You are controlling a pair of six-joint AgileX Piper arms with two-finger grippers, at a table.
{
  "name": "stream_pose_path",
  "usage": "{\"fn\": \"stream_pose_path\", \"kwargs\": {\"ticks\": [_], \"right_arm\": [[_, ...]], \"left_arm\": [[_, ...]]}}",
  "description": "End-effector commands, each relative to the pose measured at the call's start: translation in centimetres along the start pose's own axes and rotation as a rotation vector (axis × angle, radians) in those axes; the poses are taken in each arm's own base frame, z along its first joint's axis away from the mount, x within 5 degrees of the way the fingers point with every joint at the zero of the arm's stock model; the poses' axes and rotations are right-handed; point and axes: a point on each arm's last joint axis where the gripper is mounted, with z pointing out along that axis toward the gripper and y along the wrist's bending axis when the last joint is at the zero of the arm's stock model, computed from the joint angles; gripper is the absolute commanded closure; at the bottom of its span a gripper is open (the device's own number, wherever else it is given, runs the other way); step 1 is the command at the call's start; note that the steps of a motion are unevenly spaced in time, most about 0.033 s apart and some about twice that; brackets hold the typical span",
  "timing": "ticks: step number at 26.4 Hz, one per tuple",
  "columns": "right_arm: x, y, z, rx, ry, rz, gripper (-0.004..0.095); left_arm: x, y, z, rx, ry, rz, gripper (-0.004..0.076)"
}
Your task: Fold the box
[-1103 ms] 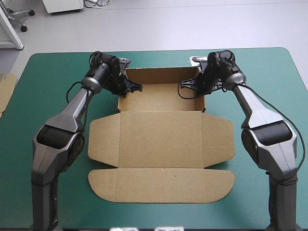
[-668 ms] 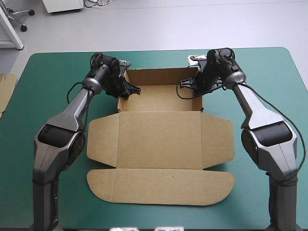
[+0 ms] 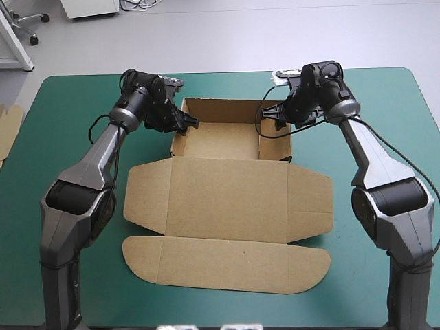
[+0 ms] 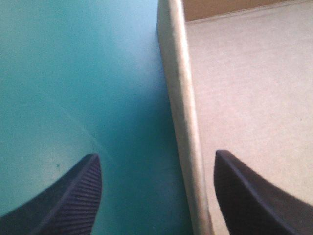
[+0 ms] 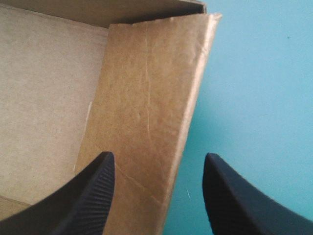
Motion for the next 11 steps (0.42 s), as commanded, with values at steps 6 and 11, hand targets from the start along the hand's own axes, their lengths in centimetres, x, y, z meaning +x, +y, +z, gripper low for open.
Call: {"fn": "stream_pose_path", "kwargs": {"ticks": [6,11], "right_arm": [[0.3,0.2,-10.2,-0.011,-0.209,-0.037,0.0383],[2.0,0.3,-12.6,-0.007,-0.226,-0.081,0.0449]], "left_arm": [[0.1,-0.9,-10.0,0.034,-0.219,0.029,0.0246],[2.2,-0.8,-13.2,0.018,-0.288,0.038,0.0254]]}}
